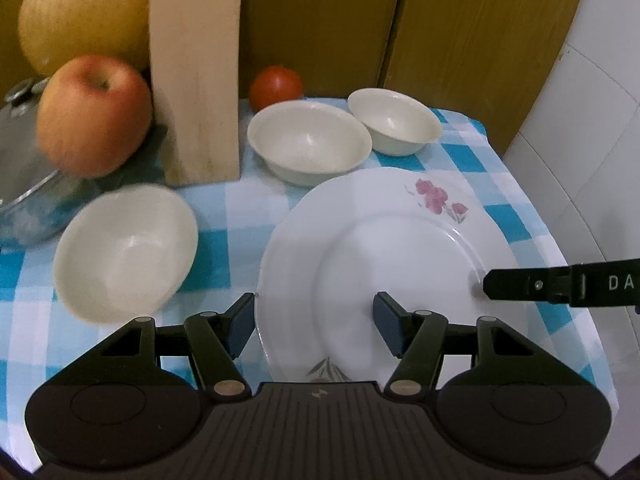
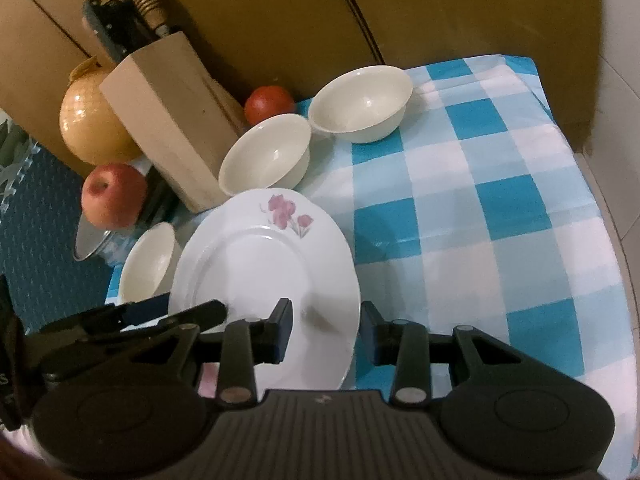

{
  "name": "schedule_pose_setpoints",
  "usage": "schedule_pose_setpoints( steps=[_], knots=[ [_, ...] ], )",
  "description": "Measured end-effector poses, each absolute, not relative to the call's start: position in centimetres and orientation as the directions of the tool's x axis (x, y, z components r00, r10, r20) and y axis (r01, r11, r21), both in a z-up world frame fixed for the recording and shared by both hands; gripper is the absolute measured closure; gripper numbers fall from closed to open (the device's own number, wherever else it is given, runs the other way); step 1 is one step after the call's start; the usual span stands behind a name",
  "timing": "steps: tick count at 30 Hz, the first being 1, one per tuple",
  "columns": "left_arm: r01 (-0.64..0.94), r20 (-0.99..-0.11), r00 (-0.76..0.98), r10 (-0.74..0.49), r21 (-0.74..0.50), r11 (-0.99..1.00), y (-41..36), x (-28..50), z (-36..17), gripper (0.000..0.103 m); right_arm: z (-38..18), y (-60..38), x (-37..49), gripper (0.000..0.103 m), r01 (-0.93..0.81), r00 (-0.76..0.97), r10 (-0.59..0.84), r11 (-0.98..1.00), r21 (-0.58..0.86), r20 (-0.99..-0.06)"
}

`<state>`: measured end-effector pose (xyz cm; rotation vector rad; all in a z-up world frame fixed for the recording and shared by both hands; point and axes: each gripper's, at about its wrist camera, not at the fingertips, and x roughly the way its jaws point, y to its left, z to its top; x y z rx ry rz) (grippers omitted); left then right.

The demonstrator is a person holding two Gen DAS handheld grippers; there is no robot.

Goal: Organize plates and bowls
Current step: 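Lift the pink-flower plate with both grippers and carry it away from the bowls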

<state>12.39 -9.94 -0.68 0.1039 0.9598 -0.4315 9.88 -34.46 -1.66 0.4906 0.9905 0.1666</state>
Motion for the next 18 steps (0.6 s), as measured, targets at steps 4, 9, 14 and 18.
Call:
schedule_pose_setpoints(
  steps=[4, 9, 14, 18],
  knots=[
    [0.399, -0.818, 0.488, -0.305, -0.101, 0.911, -8.9, 11.1, -0.9, 0.034, -1.9, -33.6, 8.7, 0.073, 0.070, 0.531, 0.359, 0.884, 0.463, -0.767],
    [0.392, -0.827, 0.475, -0.301, -0.107, 0.914, -7.9, 9.8, -1.5, 0.034, -2.3, -32.3, 7.3, 0.073, 0.052, 0.504, 0.363, 0.893, 0.447, -0.784],
    [0.396, -0.830, 0.469, -0.301, -0.107, 0.912, -6.9, 8.4, -1.4, 0.034, -2.5, -31.4, 5.9, 0.073, 0.044, 0.488, 0.362, 0.899, 0.436, -0.795],
    [0.411, -0.829, 0.465, -0.310, -0.108, 0.905, -6.6, 6.9, -1.3, 0.034, -2.8, -31.0, 4.9, 0.073, 0.044, 0.476, 0.358, 0.903, 0.428, -0.803]
  ],
)
